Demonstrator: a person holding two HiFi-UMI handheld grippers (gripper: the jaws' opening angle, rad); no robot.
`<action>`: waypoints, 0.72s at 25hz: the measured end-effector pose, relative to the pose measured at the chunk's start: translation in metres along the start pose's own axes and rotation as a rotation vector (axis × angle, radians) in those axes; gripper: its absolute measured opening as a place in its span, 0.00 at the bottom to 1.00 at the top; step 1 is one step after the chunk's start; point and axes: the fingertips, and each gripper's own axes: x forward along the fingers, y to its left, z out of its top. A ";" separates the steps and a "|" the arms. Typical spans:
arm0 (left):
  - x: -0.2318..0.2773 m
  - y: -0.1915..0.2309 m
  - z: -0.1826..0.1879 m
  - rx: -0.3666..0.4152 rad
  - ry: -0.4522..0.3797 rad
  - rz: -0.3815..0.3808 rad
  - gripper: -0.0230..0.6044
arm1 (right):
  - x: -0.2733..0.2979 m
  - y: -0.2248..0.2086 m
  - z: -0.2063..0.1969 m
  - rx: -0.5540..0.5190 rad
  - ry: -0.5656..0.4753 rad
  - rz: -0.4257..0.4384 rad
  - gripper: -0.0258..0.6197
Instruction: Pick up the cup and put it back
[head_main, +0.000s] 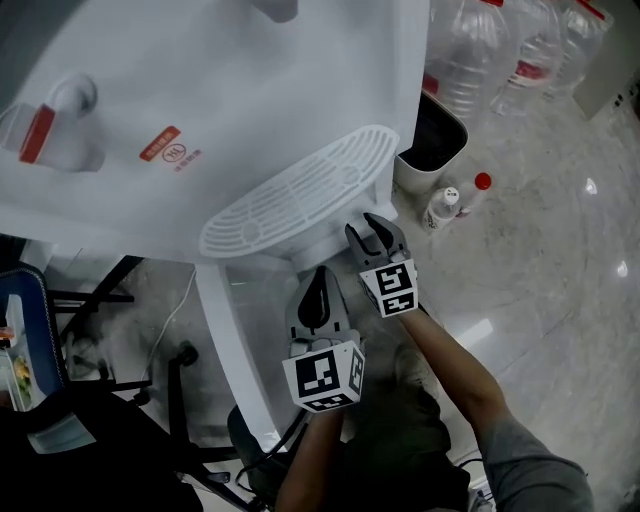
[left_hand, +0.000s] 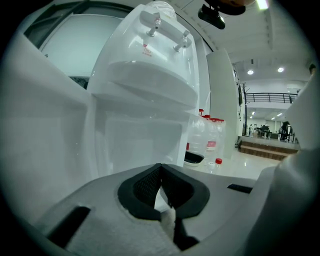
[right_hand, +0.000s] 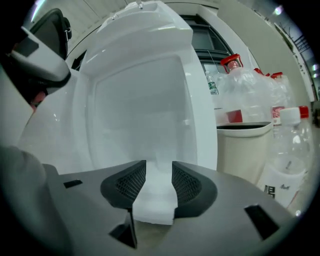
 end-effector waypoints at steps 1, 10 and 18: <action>0.000 0.002 0.000 -0.005 0.000 0.001 0.05 | 0.007 0.000 -0.003 -0.008 0.007 -0.006 0.28; -0.002 0.014 -0.003 0.022 -0.009 0.014 0.05 | 0.068 -0.008 -0.014 -0.113 0.063 -0.058 0.42; -0.004 0.021 -0.003 0.046 -0.012 0.028 0.05 | 0.100 -0.012 -0.011 -0.113 0.088 -0.072 0.43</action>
